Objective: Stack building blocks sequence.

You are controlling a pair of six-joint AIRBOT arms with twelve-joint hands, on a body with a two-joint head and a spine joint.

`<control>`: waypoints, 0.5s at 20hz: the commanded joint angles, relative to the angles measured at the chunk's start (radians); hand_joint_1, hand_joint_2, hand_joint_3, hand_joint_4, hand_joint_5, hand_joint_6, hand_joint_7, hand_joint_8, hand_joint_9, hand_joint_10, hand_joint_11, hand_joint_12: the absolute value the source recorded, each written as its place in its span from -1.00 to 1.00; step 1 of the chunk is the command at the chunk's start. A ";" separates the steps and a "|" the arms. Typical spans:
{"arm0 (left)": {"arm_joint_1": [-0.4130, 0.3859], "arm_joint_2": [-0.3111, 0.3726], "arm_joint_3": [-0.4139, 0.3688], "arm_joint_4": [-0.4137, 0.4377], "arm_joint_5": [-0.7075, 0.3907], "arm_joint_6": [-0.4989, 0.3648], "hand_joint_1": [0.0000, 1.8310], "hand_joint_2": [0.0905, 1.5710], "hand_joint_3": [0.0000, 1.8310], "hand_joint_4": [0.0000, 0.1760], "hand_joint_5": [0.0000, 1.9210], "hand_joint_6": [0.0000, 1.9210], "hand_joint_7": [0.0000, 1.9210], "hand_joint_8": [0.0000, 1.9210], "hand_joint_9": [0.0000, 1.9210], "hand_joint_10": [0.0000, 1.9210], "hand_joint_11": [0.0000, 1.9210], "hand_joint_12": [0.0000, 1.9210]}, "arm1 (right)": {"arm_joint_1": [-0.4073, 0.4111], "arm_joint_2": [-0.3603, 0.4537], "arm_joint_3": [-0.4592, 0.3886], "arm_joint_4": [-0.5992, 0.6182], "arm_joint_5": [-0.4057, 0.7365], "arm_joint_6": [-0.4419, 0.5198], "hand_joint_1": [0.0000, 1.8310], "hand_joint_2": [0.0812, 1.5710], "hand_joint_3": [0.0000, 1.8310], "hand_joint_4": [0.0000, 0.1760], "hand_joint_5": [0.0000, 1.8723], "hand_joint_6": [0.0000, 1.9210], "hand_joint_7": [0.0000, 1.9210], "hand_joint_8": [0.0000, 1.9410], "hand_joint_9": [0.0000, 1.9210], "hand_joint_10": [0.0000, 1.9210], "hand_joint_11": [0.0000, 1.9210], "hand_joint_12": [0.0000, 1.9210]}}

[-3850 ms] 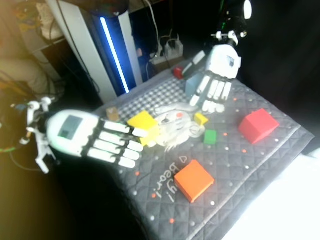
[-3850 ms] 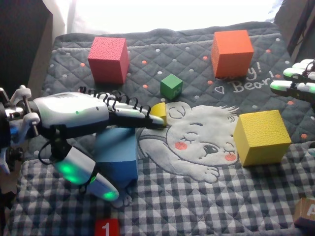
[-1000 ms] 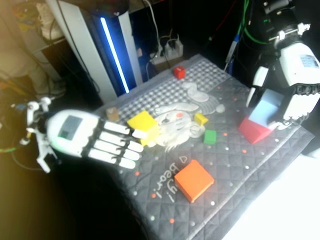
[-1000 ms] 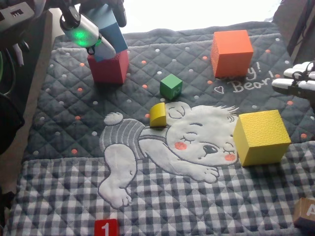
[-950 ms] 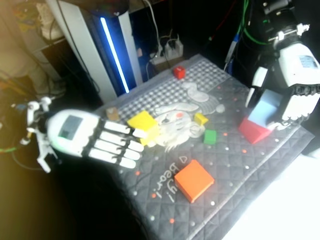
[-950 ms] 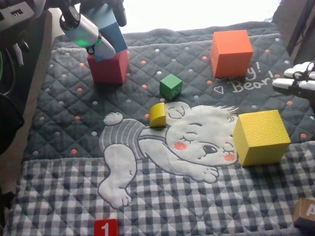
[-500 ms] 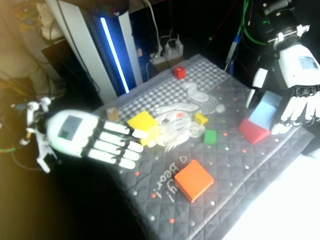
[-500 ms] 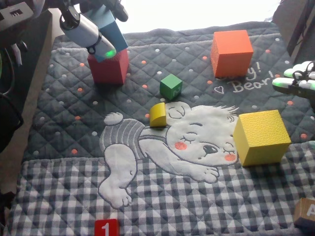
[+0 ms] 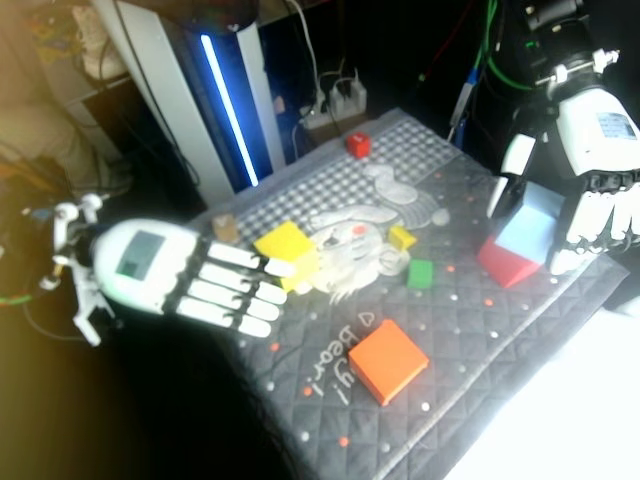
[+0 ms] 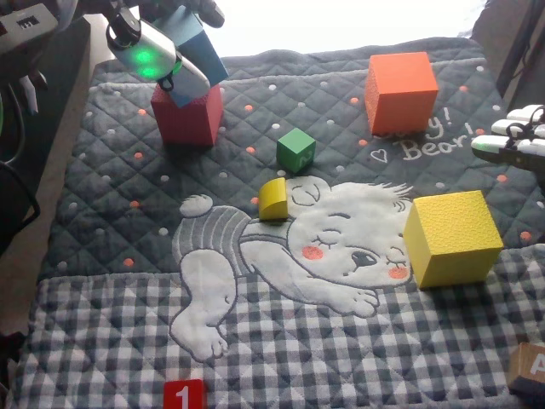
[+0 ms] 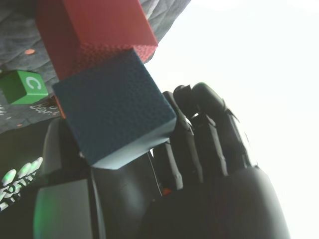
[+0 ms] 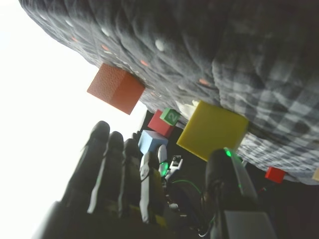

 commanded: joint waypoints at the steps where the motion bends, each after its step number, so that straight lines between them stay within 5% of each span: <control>1: -0.009 -0.006 0.003 -0.009 -0.087 0.002 0.03 0.12 -1.00 -0.53 -0.28 -1.00 -0.17 -0.98 -0.45 -0.06 -0.57 0.63 | 0.009 0.002 0.005 0.030 0.116 0.004 -0.08 0.49 -1.00 0.07 -0.81 -1.00 -0.80 -1.00 -0.82 -1.00 -0.78 -0.99; 6: -0.005 -0.006 0.003 -0.005 -0.079 0.002 0.04 0.13 -1.00 -0.48 -0.30 -1.00 -0.20 -1.00 -0.49 0.04 -0.59 0.72 | 0.009 0.002 0.005 0.033 0.116 0.004 -0.05 0.48 -1.00 0.09 -0.79 -1.00 -0.79 -1.00 -0.81 -0.99 -0.78 -0.99; 8: -0.005 -0.006 0.003 -0.001 -0.075 0.002 0.13 0.22 -1.00 -0.71 -0.27 -1.00 -0.17 -0.99 -0.42 -0.04 -0.58 0.66 | 0.009 0.002 0.005 0.033 0.116 0.004 -0.06 0.49 -1.00 0.03 -0.79 -1.00 -0.78 -1.00 -0.79 -0.99 -0.76 -0.98; 9: -0.005 -0.006 0.003 0.003 -0.072 0.002 0.27 0.28 -1.00 -1.00 -0.16 -0.99 -0.07 -0.97 -0.26 -0.24 -0.47 0.47 | 0.009 0.002 0.005 0.033 0.116 0.004 -0.08 0.48 -1.00 0.20 -0.79 -1.00 -0.78 -1.00 -0.78 -0.99 -0.75 -0.98; 10: -0.006 -0.006 0.003 0.004 -0.072 0.002 0.33 0.38 -1.00 -1.00 -0.03 -0.26 -0.01 -0.06 -0.14 -0.36 -0.39 0.38 | 0.009 0.002 0.005 0.033 0.116 0.004 -0.08 0.48 -1.00 0.19 -0.79 -1.00 -0.78 -1.00 -0.78 -0.99 -0.75 -0.98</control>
